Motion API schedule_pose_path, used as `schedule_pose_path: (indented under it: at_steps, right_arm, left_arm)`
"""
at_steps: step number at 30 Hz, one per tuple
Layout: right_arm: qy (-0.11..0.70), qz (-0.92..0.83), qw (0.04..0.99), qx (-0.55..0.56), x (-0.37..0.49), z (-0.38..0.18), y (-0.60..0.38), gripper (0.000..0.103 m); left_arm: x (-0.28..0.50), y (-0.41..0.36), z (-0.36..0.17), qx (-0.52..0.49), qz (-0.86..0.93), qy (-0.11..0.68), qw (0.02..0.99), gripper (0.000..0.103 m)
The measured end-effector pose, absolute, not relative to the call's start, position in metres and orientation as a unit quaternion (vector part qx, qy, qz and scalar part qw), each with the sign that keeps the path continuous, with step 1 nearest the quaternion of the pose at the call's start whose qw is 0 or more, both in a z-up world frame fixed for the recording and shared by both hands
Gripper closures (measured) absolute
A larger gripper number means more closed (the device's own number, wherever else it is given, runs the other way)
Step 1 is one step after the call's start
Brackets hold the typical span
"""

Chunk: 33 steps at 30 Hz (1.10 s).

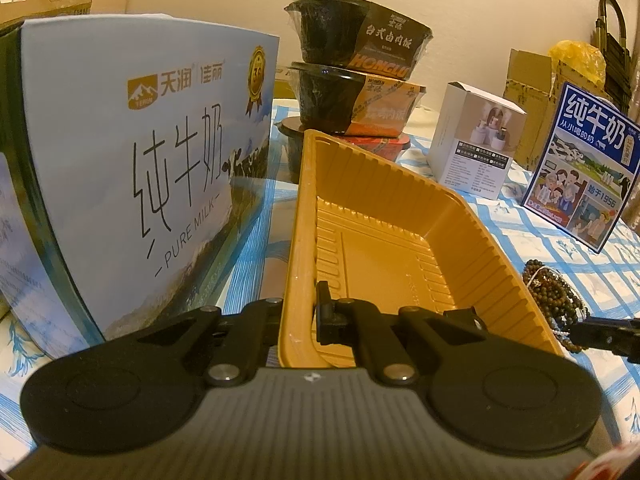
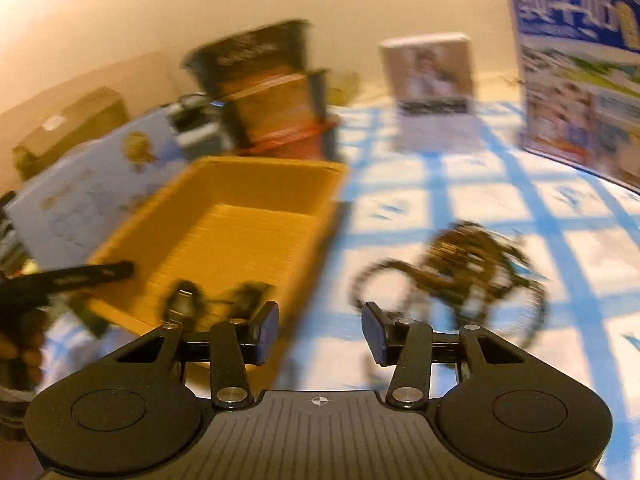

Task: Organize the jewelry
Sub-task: 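Carry the item over the tray with the right tool and release it, then close the right tool on a dark bead bracelet in the pile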

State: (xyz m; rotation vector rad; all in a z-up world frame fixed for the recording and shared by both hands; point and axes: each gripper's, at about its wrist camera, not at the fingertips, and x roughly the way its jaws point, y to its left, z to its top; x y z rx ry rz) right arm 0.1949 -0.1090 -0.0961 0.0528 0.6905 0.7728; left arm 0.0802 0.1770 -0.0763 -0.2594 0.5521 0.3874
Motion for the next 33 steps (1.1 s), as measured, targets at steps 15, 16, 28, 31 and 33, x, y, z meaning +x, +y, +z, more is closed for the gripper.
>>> schedule_pose_path:
  at_steps: [15,16,28,31,33]
  right_arm:
    - [0.371,0.296,0.879,0.039,0.247,-0.117,-0.094,0.09]
    - [0.375,0.293,0.879,0.037,0.25,-0.118,-0.091,0.09]
    - [0.4,0.266,0.876,0.049,0.27,-0.129,-0.082,0.095]
    - [0.385,0.273,0.88,0.053,0.267,-0.124,-0.084,0.097]
    - [0.372,0.279,0.882,0.067,0.262,-0.117,-0.089,0.097]
  left_arm:
    - [0.082,0.177,-0.073,-0.122,0.191,0.268,0.936,0.099]
    - [0.082,0.177,-0.073,-0.122,0.191,0.268,0.936,0.099]
    - [0.088,0.182,-0.07,-0.123,0.189,0.266,0.937,0.099]
    - [0.088,0.182,-0.071,-0.122,0.189,0.266,0.937,0.099]
    - [0.088,0.182,-0.071,-0.123,0.189,0.266,0.937,0.099]
